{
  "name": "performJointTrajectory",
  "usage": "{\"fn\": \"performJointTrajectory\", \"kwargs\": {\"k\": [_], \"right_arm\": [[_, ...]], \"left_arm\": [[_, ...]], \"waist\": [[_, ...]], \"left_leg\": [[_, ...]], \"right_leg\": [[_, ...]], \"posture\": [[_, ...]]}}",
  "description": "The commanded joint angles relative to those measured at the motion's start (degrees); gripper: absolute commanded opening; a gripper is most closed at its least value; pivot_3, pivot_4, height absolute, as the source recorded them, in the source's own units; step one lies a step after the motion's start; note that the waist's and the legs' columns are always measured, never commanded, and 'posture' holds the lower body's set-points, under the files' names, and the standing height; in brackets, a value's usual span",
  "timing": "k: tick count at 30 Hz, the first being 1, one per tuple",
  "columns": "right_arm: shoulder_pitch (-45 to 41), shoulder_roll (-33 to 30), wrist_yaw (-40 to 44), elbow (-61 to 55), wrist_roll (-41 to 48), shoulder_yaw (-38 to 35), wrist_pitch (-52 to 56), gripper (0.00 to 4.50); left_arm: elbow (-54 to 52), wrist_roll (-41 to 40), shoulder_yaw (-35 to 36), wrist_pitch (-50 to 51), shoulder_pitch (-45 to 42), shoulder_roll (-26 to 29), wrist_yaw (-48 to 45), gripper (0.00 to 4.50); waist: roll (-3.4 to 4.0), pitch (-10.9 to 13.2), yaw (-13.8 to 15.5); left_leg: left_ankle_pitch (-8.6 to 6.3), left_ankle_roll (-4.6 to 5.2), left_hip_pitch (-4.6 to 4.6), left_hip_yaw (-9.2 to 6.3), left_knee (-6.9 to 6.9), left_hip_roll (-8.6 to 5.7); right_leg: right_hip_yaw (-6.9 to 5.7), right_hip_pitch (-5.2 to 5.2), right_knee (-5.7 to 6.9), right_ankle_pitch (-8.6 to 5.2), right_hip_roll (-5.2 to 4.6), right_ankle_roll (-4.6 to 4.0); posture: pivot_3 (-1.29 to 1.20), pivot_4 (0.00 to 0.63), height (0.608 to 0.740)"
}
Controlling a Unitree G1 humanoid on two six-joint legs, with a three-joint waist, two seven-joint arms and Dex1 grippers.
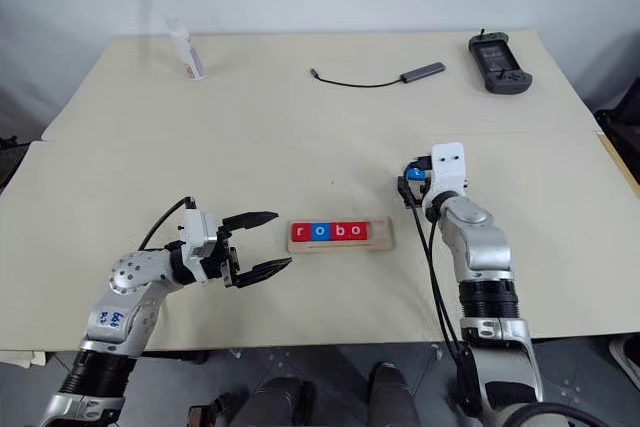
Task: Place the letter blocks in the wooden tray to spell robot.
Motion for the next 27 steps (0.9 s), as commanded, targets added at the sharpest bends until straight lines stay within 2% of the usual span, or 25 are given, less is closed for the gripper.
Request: {"fn": "performJointTrajectory", "kwargs": {"k": [1,7,8,13,20,25,27], "right_arm": [[-0.94,0.80,-0.67,1.56,-0.98,0.47,-2.53,3.57],[-0.10,0.95,-0.57,-0.67,-0.13,-0.10,-2.40,1.53],[0.81,0.92,-0.66,-3.44,0.69,-0.81,-1.29,1.46],[7.83,-0.73,-0.33,-18.99,2.30,-1.74,6.16,1.46],[26.83,-0.27,-1.72,-51.07,8.31,-6.56,24.56,1.46],[34.58,2.23,-3.89,-59.54,9.20,-8.21,28.53,1.46],[34.58,4.87,-5.38,-59.64,9.74,-9.10,29.47,2.19]], "left_arm": [[-2.51,-0.68,0.71,0.00,0.53,0.31,0.17,4.50],[-2.35,-0.68,0.26,0.20,-0.05,0.06,-0.20,4.50],[-1.94,-0.66,0.06,-0.14,-0.52,-0.20,-0.48,4.50],[-0.12,-0.76,-0.45,-0.93,-2.30,-1.23,-1.57,4.50],[2.59,-1.36,-0.75,-0.59,-3.83,-1.47,-4.20,4.50],[4.19,-1.39,-0.79,-0.24,-4.35,-0.56,-7.15,4.50],[4.80,-1.25,-0.72,-0.15,-5.14,-0.54,-7.81,4.50]], "waist": [[0.00,0.00,-0.21],[0.00,0.00,-0.40],[0.00,0.00,-0.34],[0.00,0.00,-0.06],[0.00,0.00,0.68],[0.00,0.00,0.38],[0.00,0.00,0.35]], "left_leg": [[0.00,0.00,0.00,0.00,0.00,0.01],[0.00,0.00,0.00,-0.01,0.00,-0.01],[0.00,0.00,0.00,0.00,0.00,-0.01],[0.00,0.00,-0.04,-0.02,-0.01,-0.02],[-0.01,0.00,-0.06,-0.11,-0.07,0.01],[-0.02,0.00,0.00,0.00,-0.06,-0.01],[-0.01,-0.01,0.06,0.01,-0.06,0.00]], "right_leg": [[0.00,0.00,0.01,0.00,0.00,0.00],[0.00,0.00,0.03,0.00,0.00,0.00],[0.00,0.00,0.03,0.00,0.00,0.00],[0.00,-0.04,0.02,0.00,-0.01,0.00],[0.00,-0.03,-0.03,-0.01,0.02,-0.01],[0.10,-0.02,-0.06,-0.01,0.03,-0.01],[0.12,-0.02,-0.14,-0.01,0.04,-0.01]], "posture": [[0.00,0.150,0.740],[0.00,0.150,0.740],[0.00,0.150,0.740],[0.00,0.150,0.740],[0.00,0.150,0.740],[0.00,0.150,0.740],[0.00,0.150,0.740]]}}
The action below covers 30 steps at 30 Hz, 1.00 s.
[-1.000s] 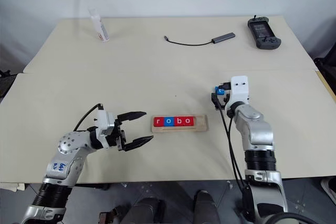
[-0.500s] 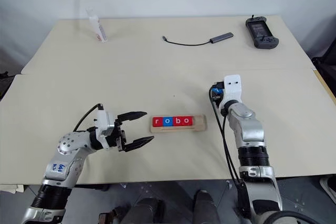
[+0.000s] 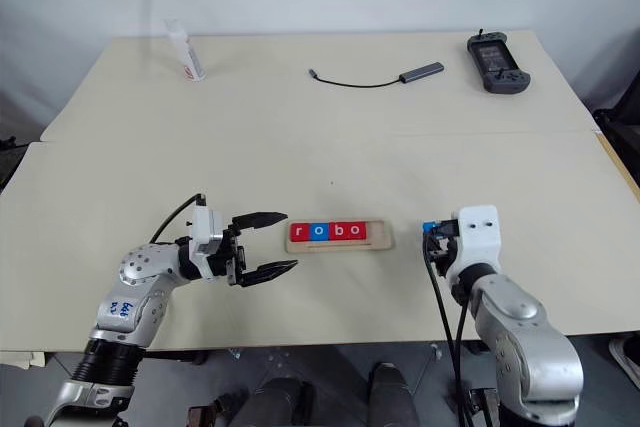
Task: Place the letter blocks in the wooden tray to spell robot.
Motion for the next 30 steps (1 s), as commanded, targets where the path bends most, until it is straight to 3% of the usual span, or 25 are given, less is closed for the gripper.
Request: {"fn": "performJointTrajectory", "kwargs": {"k": [1,7,9,13,19,26,30], "right_arm": [[-0.58,3.18,-1.84,-2.68,1.57,-1.65,1.42,2.51],[-1.83,-2.05,2.66,-0.54,2.06,-0.77,0.00,4.45],[-2.78,-7.30,7.72,1.89,3.90,-3.00,-0.70,4.45],[-5.12,-24.21,26.27,11.87,6.05,-3.69,-11.54,4.45],[-9.41,-39.89,52.03,33.55,0.67,5.23,-37.67,4.45],[-24.94,-42.02,68.18,59.86,-7.82,18.16,-53.33,4.45],[-31.01,-39.33,71.24,68.48,-10.31,21.59,-58.11,4.45]], "left_arm": [[0.62,-0.87,0.24,-0.15,-1.66,0.55,-1.50,4.50],[1.23,-0.56,0.96,-0.49,-2.73,0.88,-1.85,4.50],[0.76,-0.59,1.33,-0.55,-2.25,1.08,-1.51,4.50],[-0.26,-0.65,1.97,-0.91,-0.82,1.32,-0.78,4.50],[-1.99,-0.46,2.10,-1.70,0.34,1.23,0.14,4.50],[-4.41,-0.57,1.64,-1.47,1.10,1.44,0.74,4.50],[-5.51,-0.39,1.85,-1.49,1.81,1.45,1.72,4.50]], "waist": [[0.00,0.00,0.05],[0.00,0.00,0.10],[0.00,0.00,0.12],[0.00,0.00,0.16],[-0.03,0.02,0.04],[-0.04,0.03,-0.05],[-0.04,0.03,0.07]], "left_leg": [[0.01,-0.01,0.00,0.01,0.00,0.00],[0.01,0.00,0.00,0.00,0.01,-0.03],[0.00,0.02,-0.02,-0.01,0.00,-0.03],[-0.02,0.07,-0.02,0.01,0.02,-0.06],[-0.02,0.07,-0.01,0.06,-0.02,0.02],[-0.01,0.06,-0.02,0.08,0.05,0.02],[-0.02,0.04,-0.03,0.05,0.03,0.06]], "right_leg": [[0.00,0.00,0.00,0.00,0.00,0.00],[0.00,0.00,0.02,0.00,-0.03,0.00],[-0.02,0.01,0.01,0.00,-0.03,0.00],[-0.04,0.06,-0.11,0.00,-0.05,0.01],[-0.09,0.10,-0.17,0.00,-0.02,0.01],[-0.09,0.09,-0.17,0.01,-0.05,0.03],[-0.11,0.07,-0.20,0.01,-0.04,0.02]], "posture": [[0.00,0.150,0.740],[0.00,0.150,0.740],[0.00,0.150,0.740],[0.00,0.150,0.740],[0.00,0.150,0.740],[0.00,0.150,0.740],[0.00,0.150,0.740]]}}
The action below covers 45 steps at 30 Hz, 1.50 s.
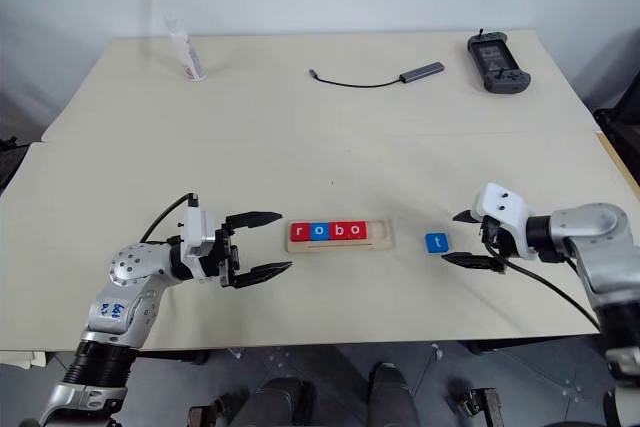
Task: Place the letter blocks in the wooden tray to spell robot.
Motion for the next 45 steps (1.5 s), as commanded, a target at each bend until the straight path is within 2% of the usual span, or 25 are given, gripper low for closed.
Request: {"fn": "performJointTrajectory", "kwargs": {"k": [1,4,10,13,17,22,35,43,44,45], "right_arm": [[-2.55,1.76,3.43,3.83,-1.08,1.32,-3.46,4.28],[-3.97,3.14,4.53,5.73,-1.67,1.74,-5.15,3.55],[-4.62,3.95,6.40,6.35,-1.46,1.21,-6.64,1.48],[-5.35,4.02,7.17,4.78,-0.70,0.67,-6.37,1.46],[-8.01,5.67,7.58,-3.76,1.96,0.89,1.92,1.46],[-10.46,8.75,5.53,-9.58,0.28,4.17,8.05,1.46],[-12.35,12.26,4.92,-7.39,-2.92,8.74,7.84,1.46],[-12.44,12.29,3.29,-6.62,-3.28,7.52,7.13,4.20],[-12.41,12.00,3.16,-6.68,-3.24,7.25,7.07,4.48],[-12.32,11.67,3.18,-6.84,-3.12,6.98,7.02,4.48]], "left_arm": [[-2.58,-0.36,0.74,-0.51,0.87,0.34,1.02,4.50],[-3.28,-0.37,1.03,-0.63,1.80,0.43,1.81,4.50],[-3.76,-0.33,0.82,-0.66,2.32,0.38,2.72,4.50],[-3.74,-0.31,0.76,-0.69,2.31,0.40,2.84,4.50],[-3.41,-0.26,0.72,-0.82,2.36,0.50,2.84,4.50],[-3.21,-0.04,0.60,-0.98,2.40,0.29,3.15,4.50],[-4.93,-0.12,0.90,-0.96,3.99,0.54,4.81,4.50],[-5.27,-0.20,1.05,-0.95,4.34,0.76,5.51,4.50],[-5.43,-0.23,1.03,-0.94,4.46,0.78,5.56,4.50],[-5.54,-0.27,1.02,-0.91,4.52,0.78,5.62,4.50]], "waist": [[0.00,0.00,0.08],[0.00,0.00,0.09],[0.00,0.00,0.12],[0.00,0.00,0.12],[0.01,0.00,-0.12],[0.01,0.00,0.25],[0.01,0.00,0.65],[0.01,0.00,0.25],[0.01,0.00,0.23],[0.01,0.00,0.20]], "left_leg": [[0.00,-0.01,-0.01,-0.02,0.00,0.02],[-0.01,-0.01,-0.02,-0.03,0.02,-0.01],[-0.01,-0.02,-0.01,-0.03,0.05,0.00],[-0.01,-0.02,-0.02,-0.03,0.05,0.00],[-0.01,-0.03,-0.03,-0.03,0.05,0.00],[-0.01,-0.07,-0.04,-0.06,0.06,0.01],[-0.03,-0.04,-0.11,-0.10,0.08,-0.04],[-0.03,-0.04,-0.11,-0.11,0.08,-0.05],[-0.03,-0.04,-0.11,-0.11,0.08,-0.04],[-0.02,-0.04,-0.11,-0.11,0.08,-0.04]], "right_leg": [[-0.02,0.00,-0.02,0.00,0.01,0.00],[-0.03,0.02,-0.04,0.00,-0.01,0.00],[-0.03,0.03,-0.01,0.00,-0.01,0.00],[-0.03,0.02,-0.01,0.00,0.00,0.00],[-0.01,-0.02,0.00,0.00,0.00,0.00],[-0.03,-0.02,0.01,0.00,-0.01,0.00],[-0.08,-0.05,-0.01,0.00,-0.03,0.00],[-0.08,-0.04,-0.01,0.00,-0.03,0.00],[-0.08,-0.04,-0.01,0.00,-0.03,0.00],[-0.08,-0.04,-0.01,0.00,-0.03,0.00]], "posture": [[0.00,0.150,0.740],[0.00,0.150,0.740],[0.00,0.150,0.740],[0.00,0.150,0.740],[0.00,0.150,0.740],[0.00,0.150,0.740],[0.00,0.150,0.740],[0.00,0.150,0.740],[0.00,0.150,0.740],[0.00,0.150,0.740]]}}
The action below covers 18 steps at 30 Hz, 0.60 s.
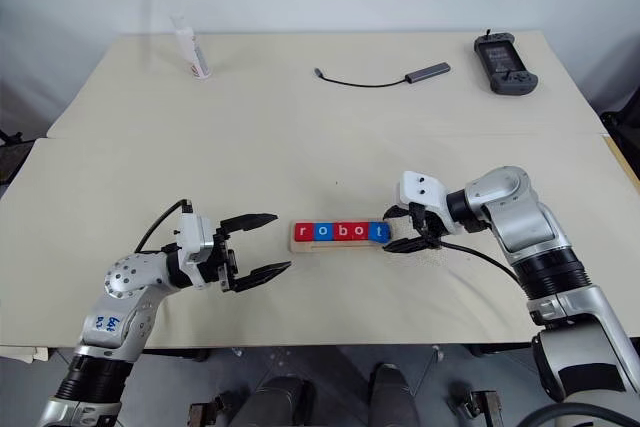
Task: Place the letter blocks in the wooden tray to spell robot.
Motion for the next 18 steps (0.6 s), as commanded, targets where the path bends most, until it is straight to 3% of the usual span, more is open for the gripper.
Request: {"fn": "performJointTrajectory", "kwargs": {"k": [1,5,8,18], "right_arm": [[-0.35,-1.21,-0.26,-0.62,0.47,-2.11,-0.85,4.48],[0.97,-1.90,-0.05,-5.17,3.64,-4.68,1.19,4.48],[2.37,-1.68,0.03,-9.17,6.18,-5.99,3.45,3.89],[10.04,-1.43,-1.45,-17.79,7.88,-4.70,6.53,0.46]], "left_arm": [[-2.83,-0.44,0.94,-0.64,0.75,0.43,0.34,4.50],[-2.83,-0.46,0.85,-0.58,0.75,0.44,0.29,4.50],[-2.75,-0.48,0.75,-0.50,0.66,0.45,0.19,4.50],[-2.24,-0.44,0.33,-0.31,-0.13,0.33,-0.14,4.50]], "waist": [[0.00,0.00,-0.04],[0.00,0.00,0.00],[0.00,0.00,0.00],[0.00,0.00,0.12]], "left_leg": [[0.00,0.00,0.00,0.00,0.00,0.00],[0.00,0.00,0.00,0.00,0.00,0.00],[0.00,0.00,0.00,0.00,0.00,0.00],[0.00,0.01,0.00,0.00,0.00,-0.03]], "right_leg": [[0.00,0.00,0.00,0.00,0.00,0.00],[0.00,0.00,0.00,0.00,0.00,0.00],[0.00,0.00,0.00,0.00,0.00,0.00],[0.01,0.01,0.00,0.00,-0.03,0.00]], "posture": [[0.00,0.150,0.740],[0.00,0.150,0.740],[0.00,0.150,0.740],[0.00,0.150,0.740]]}}
